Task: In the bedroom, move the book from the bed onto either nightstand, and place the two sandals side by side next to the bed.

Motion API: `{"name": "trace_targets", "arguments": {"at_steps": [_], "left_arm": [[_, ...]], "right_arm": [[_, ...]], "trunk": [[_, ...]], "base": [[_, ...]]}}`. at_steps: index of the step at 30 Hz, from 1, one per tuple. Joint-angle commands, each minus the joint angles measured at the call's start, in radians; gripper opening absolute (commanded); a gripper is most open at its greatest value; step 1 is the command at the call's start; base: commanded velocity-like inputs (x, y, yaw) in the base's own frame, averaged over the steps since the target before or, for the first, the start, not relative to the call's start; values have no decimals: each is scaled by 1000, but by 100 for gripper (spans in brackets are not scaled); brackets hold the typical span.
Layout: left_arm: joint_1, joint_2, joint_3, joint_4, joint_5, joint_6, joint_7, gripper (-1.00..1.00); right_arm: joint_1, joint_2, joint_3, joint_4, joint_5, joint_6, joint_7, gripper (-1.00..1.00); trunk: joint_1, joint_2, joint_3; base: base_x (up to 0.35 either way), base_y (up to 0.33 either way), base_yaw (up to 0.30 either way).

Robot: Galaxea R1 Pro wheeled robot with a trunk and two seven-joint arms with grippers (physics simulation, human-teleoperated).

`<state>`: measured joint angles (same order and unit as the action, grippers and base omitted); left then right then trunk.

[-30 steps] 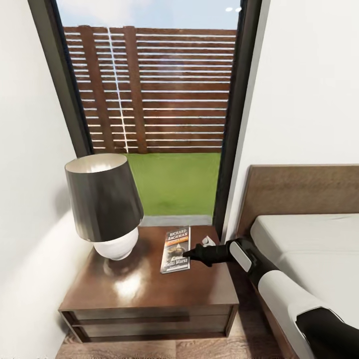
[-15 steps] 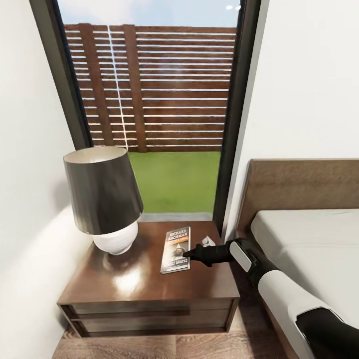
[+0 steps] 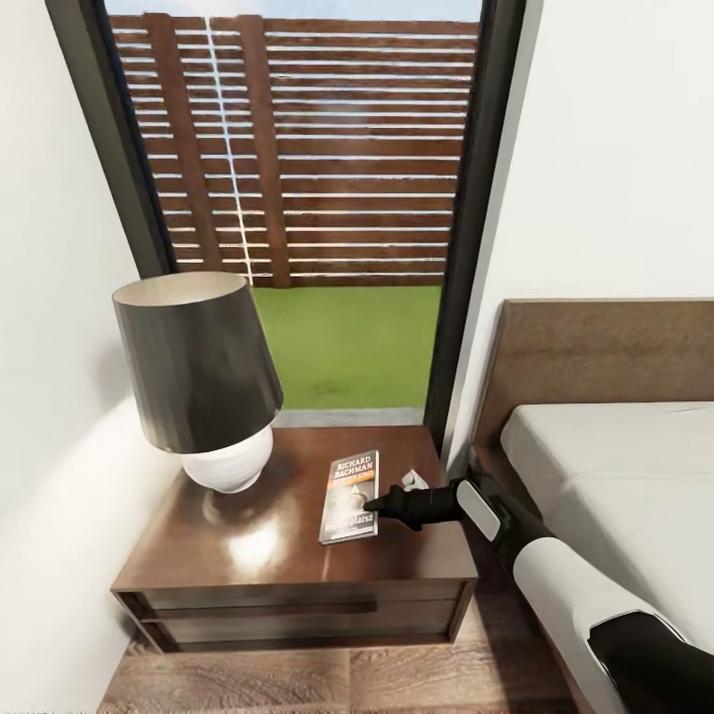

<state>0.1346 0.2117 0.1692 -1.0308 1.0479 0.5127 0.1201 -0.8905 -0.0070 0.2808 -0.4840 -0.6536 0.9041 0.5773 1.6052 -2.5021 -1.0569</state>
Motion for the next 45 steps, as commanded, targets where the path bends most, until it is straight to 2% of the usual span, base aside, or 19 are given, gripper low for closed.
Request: {"name": "trace_targets", "arguments": {"at_steps": [1, 3, 24, 33, 39, 45], "left_arm": [[0, 0, 1, -3, 11, 4, 9, 100], [0, 0, 1, -2, 11, 4, 9, 100], [0, 1, 0, -3, 5, 2, 10, 100], [0, 0, -1, -3, 0, 0, 11, 100], [0, 0, 2, -3, 10, 2, 10, 100], [0, -2, 1, -5, 14, 5, 9, 100]], "right_arm": [[-1, -1, 3, 0, 2, 1, 7, -100], [-1, -1, 3, 0, 2, 1, 7, -100], [-1, -2, 2, 0, 2, 1, 7, -100], [-1, -2, 2, -1, 1, 1, 6, -100], [-1, -2, 1, -1, 1, 1, 6, -100], [-1, -2, 0, 0, 1, 1, 6, -100]], "trunk": [[0, -1, -5], [1, -1, -13], [1, -1, -13], [1, -1, -13], [1, -1, -13], [4, -3, -36]], "base": [[0, 0, 0], [0, 0, 0], [1, 0, 0], [104, 0, 0], [27, 0, 0], [8, 0, 0]]}}
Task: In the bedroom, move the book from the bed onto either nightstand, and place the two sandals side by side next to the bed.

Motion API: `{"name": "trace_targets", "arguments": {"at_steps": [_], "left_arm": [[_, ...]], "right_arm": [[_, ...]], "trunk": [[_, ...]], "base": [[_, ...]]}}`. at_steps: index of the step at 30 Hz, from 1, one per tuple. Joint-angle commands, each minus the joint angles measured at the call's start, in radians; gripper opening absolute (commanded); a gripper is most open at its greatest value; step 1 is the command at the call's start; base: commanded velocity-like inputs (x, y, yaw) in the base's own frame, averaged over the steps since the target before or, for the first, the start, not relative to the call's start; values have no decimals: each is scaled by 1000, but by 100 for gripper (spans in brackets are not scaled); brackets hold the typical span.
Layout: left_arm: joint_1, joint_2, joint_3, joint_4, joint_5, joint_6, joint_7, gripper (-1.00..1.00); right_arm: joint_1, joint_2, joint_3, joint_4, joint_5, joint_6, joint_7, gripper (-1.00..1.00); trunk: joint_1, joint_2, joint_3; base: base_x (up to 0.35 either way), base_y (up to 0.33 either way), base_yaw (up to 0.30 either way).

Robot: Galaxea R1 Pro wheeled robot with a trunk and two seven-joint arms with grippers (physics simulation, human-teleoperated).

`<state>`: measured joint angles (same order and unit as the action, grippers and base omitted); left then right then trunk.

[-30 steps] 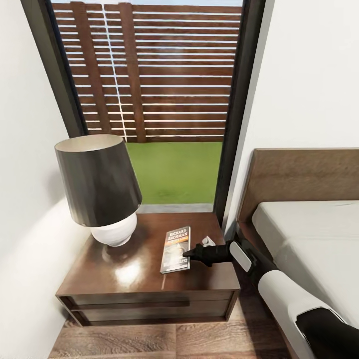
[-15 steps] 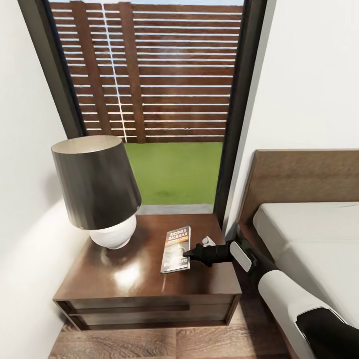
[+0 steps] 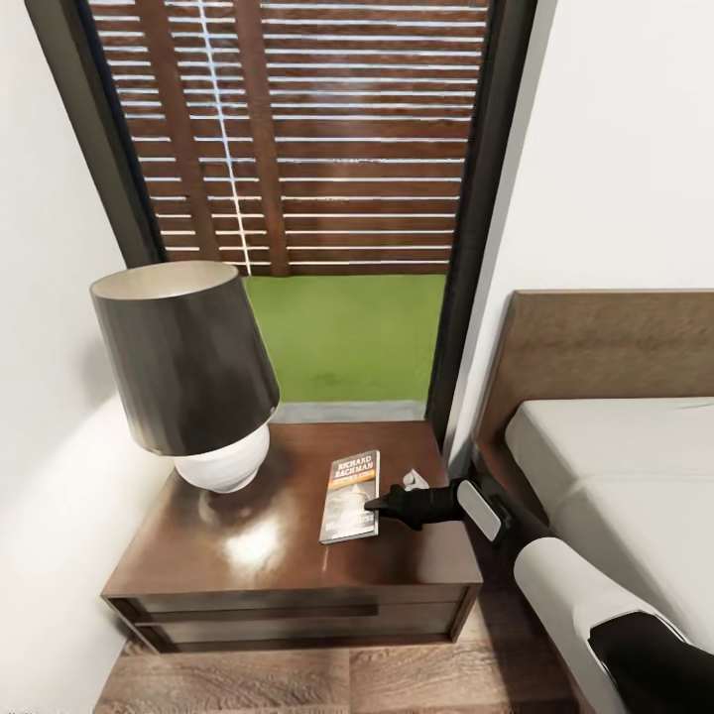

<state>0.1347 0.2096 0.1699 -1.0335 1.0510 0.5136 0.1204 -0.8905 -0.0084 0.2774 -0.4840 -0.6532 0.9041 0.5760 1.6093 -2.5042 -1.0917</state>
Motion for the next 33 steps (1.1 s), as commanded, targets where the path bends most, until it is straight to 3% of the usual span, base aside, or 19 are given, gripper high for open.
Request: {"name": "trace_targets", "arguments": {"at_steps": [1, 4, 10, 11, 33], "left_arm": [[0, -2, 0, -3, 11, 5, 9, 100], [0, -4, 0, -4, 11, 6, 9, 100], [0, -6, 2, -4, 12, 9, 6, 100], [0, -6, 2, -4, 12, 10, 6, 100], [1, -8, 2, 6, -6, -5, 12, 100]], "right_arm": [[-1, -1, 3, -1, 1, 1, 7, -100], [-1, -1, 3, -1, 1, 1, 7, -100], [-1, -1, 3, -1, 1, 1, 7, -100], [-1, -1, 3, -1, 1, 1, 7, 100], [-1, -1, -2, -1, 1, 2, 3, 100]], "trunk": [[0, -1, -5], [2, -1, -16], [2, -1, -16], [2, -1, -16], [2, -1, -16]], "base": [[3, 0, 0], [2, 0, 0], [0, 0, 0], [0, 0, 0], [-3, 0, 0]]}}
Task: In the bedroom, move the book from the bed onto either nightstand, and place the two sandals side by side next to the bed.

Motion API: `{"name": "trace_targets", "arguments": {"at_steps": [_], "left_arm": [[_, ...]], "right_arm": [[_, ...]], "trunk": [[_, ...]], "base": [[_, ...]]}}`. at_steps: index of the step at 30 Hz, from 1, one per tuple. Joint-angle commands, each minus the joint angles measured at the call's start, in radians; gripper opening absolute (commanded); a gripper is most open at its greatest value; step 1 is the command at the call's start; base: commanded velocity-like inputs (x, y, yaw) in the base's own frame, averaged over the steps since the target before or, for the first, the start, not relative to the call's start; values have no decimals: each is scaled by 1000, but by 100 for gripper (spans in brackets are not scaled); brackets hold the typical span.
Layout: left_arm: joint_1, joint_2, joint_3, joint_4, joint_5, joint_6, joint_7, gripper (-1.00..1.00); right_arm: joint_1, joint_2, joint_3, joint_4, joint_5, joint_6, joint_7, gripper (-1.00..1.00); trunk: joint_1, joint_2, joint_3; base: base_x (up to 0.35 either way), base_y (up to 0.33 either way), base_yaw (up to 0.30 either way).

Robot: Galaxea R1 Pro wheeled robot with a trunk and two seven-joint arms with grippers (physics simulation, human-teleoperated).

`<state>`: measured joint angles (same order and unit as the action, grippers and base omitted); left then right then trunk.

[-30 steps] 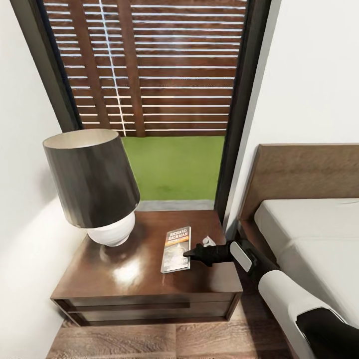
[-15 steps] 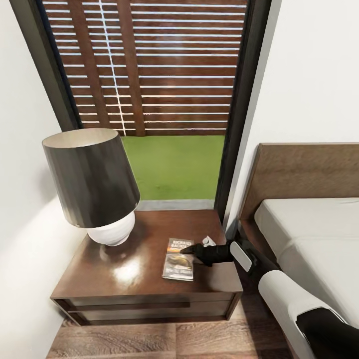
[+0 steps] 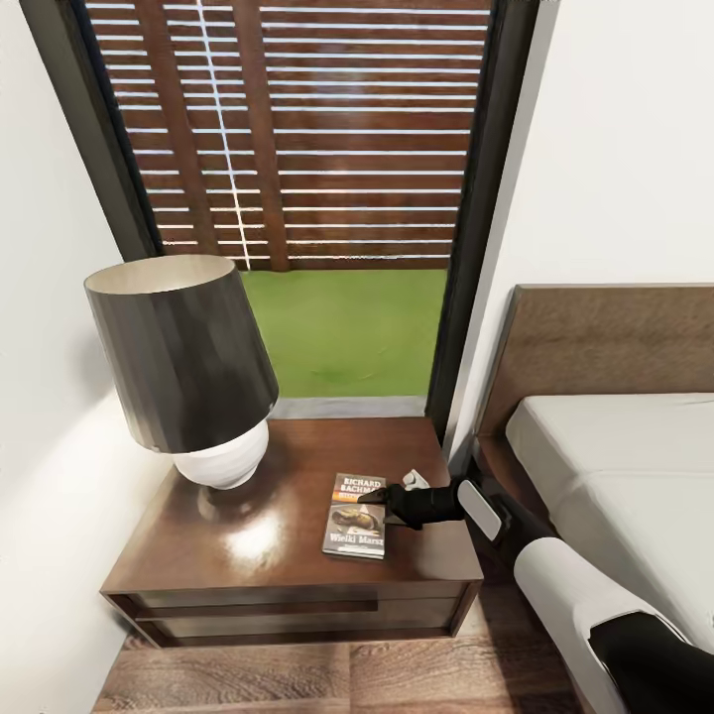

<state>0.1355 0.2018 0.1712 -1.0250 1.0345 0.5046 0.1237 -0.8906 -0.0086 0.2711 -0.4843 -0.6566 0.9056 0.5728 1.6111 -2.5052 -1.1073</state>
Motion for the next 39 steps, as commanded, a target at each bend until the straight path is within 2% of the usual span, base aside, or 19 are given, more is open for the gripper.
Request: {"name": "trace_targets", "arguments": {"at_steps": [1, 10, 12, 15, 16, 21, 23, 27, 28, 36, 37, 39], "left_arm": [[0, 0, 0, -1, 10, 2, 9, 100], [5, 0, -1, 8, 9, -7, 8, 100], [6, 0, -1, 8, 9, -8, 8, 100], [6, -1, -1, 8, 9, -8, 8, 100], [6, -1, -1, 8, 9, -8, 8, 100], [7, 0, -1, -1, 11, -9, 6, 100], [7, 0, -1, -3, 11, -9, 7, 100], [7, 1, -1, -7, 12, -9, 10, 100], [7, 1, -1, -7, 12, -9, 10, 100], [7, 1, 4, -9, 12, -9, 12, 100], [6, 1, 5, -10, 12, -9, 11, 100], [6, 1, 6, -10, 12, -9, 12, 100]], "right_arm": [[-1, -1, 4, 0, 4, 0, 6, 100], [-1, -9, 0, -1, 3, -7, 0, 100], [-2, -17, -3, -2, 3, -16, -2, 100], [-5, -47, -6, -8, 3, -73, -29, 100], [-5, -47, -6, -8, 3, -73, -29, 100], [-3, -104, -8, -50, 0, -198, -91, 100], [-1, -112, -7, -68, -1, -213, -96, 100], [14, -142, -5, -159, -1, -246, -108, 100], [14, -142, -5, -159, -1, -246, -108, 100], [111, -180, -6, -425, 3, -253, -121, 100], [137, -187, -6, -488, 3, -247, -130, 100], [147, -190, -5, -515, 4, -243, -138, 100]], "trunk": [[0, 0, -1], [0, 0, -1], [0, 0, -1], [0, 0, -1], [0, 0, -1], [0, 0, -1], [-1, 0, 7], [-3, 1, 22], [-3, 1, 26], [-7, 3, 57], [-7, 3, 61], [-8, 4, 69]], "base": [[-91, -5, 0], [-239, -45, 0], [-303, -56, 0], [-288, -34, 0], [-257, -27, 0], [-126, -13, 0], [-54, -6, 0], [-32, -3, 0], [-18, -2, 0], [-9, -1, 0], [-2, 0, -5], [-2, 0, -15]]}}
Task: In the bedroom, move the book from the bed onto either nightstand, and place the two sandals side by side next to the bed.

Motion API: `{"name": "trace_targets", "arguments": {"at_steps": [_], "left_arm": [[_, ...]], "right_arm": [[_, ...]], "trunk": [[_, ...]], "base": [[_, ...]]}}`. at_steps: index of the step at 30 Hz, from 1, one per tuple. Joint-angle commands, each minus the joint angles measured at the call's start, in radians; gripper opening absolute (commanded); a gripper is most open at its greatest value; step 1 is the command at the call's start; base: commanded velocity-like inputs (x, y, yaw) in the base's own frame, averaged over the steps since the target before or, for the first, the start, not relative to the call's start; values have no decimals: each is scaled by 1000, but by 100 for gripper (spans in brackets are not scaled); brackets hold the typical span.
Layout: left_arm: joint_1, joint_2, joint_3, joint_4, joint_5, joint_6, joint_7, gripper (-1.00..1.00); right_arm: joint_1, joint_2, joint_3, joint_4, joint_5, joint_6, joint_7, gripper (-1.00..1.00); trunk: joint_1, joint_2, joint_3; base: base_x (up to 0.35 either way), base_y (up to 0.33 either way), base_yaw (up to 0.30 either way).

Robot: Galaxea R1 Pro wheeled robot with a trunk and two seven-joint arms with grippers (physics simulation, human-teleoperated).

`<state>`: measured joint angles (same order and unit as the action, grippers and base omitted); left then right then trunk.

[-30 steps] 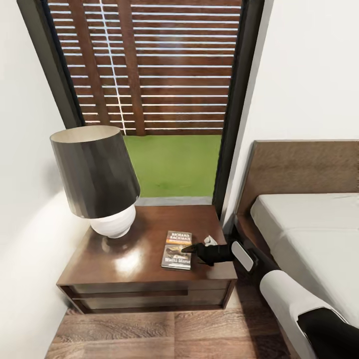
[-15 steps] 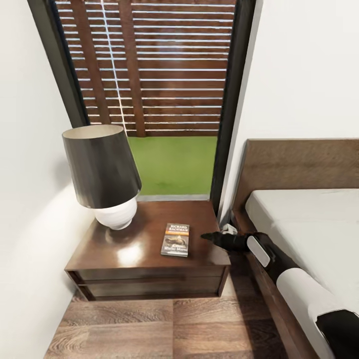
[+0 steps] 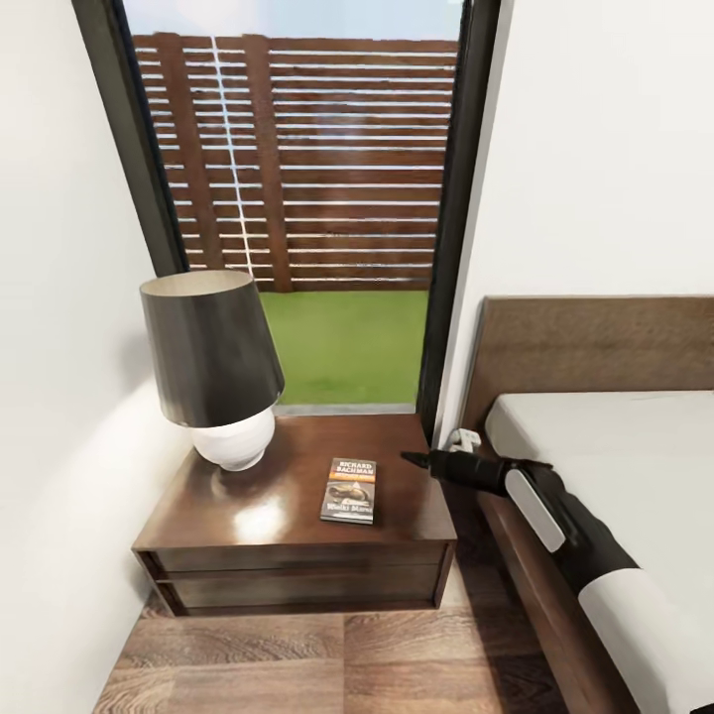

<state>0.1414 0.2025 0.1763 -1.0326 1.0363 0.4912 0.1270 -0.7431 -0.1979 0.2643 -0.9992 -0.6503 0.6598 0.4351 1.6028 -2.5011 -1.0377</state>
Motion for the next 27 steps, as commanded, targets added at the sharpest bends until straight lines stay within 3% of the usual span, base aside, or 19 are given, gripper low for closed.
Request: {"name": "trace_targets", "arguments": {"at_steps": [1, 7, 8, 12, 16, 27], "left_arm": [[0, 0, 0, -3, 11, 4, 10, 100], [-3, 0, 2, -13, 10, 4, 12, 100], [-4, 1, 4, -18, 10, 4, 13, 100], [-4, 1, 5, -19, 9, 5, 14, 100], [-4, 1, 5, -19, 9, 5, 16, 100], [-4, 1, 5, -19, 9, 5, 16, 100]], "right_arm": [[8, -3, 2, -26, -2, 8, -11, 100], [39, -9, 4, -118, -2, 23, -95, 100], [72, -11, 7, -167, 0, 17, -137, 100], [124, -12, 12, -222, 14, -9, -154, 100], [166, -12, 14, -289, 80, -37, -161, 100], [166, -12, 14, -289, 80, -37, -161, 100]], "trunk": [[-1, 0, 3], [-6, 7, 26], [-10, 14, 29], [-25, 42, 41], [-41, 70, 54], [-83, 147, 88]], "base": [[-2, 0, -27], [-1, 0, -25], [0, 0, -6], [0, 0, -4], [0, 0, -2], [0, 0, -1]]}}
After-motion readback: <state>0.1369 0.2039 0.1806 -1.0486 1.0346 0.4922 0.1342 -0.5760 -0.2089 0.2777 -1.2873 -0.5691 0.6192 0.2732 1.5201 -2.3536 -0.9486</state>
